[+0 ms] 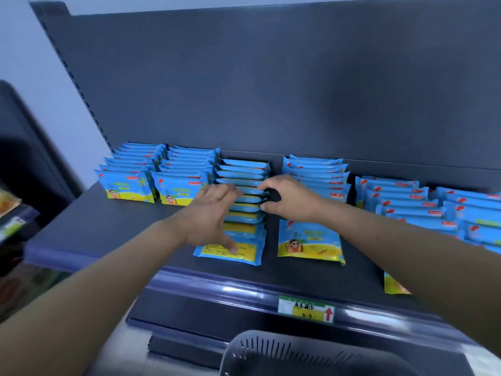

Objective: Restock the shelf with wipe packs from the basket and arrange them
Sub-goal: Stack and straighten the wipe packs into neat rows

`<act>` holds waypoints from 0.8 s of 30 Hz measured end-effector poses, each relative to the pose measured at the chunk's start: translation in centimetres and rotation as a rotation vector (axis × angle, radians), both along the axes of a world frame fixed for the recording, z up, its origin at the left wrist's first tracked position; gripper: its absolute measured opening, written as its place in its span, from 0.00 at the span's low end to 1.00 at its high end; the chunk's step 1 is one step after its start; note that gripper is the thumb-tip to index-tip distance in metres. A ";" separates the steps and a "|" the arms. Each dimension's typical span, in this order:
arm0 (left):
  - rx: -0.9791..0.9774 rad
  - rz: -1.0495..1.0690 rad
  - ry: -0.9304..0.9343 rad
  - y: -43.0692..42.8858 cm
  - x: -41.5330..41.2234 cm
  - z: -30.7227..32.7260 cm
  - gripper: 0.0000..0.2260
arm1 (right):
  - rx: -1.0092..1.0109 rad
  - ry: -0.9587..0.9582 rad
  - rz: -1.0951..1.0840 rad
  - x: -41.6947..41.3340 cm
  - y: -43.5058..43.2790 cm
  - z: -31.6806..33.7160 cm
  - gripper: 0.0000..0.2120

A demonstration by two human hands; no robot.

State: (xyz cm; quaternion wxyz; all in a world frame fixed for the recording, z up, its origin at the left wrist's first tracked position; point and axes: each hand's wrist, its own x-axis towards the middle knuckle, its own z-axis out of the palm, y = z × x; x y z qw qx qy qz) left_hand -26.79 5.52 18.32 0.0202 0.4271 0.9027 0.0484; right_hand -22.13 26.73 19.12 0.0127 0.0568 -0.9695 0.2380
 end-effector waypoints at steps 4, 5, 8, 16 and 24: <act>-0.207 0.019 0.041 -2.4 -0.7 -3.0 0.59 | 0.197 -0.132 0.107 -0.8 -1.4 -0.9 0.33; -0.213 0.016 0.056 -2.6 -0.8 -3.5 0.59 | 0.230 -0.113 0.106 -1.1 -1.6 -1.1 0.32; -0.176 0.007 0.095 -2.4 -1.2 -4.2 0.58 | 0.227 0.005 0.028 -2.1 -1.7 -1.4 0.25; -0.045 -0.025 0.165 -2.2 -2.8 -3.8 0.38 | 0.234 -0.026 -0.084 -6.2 -1.5 -1.0 0.30; 0.045 0.003 0.321 0.2 -6.3 -2.5 0.25 | 0.214 -0.036 -0.193 -10.2 -0.3 0.2 0.31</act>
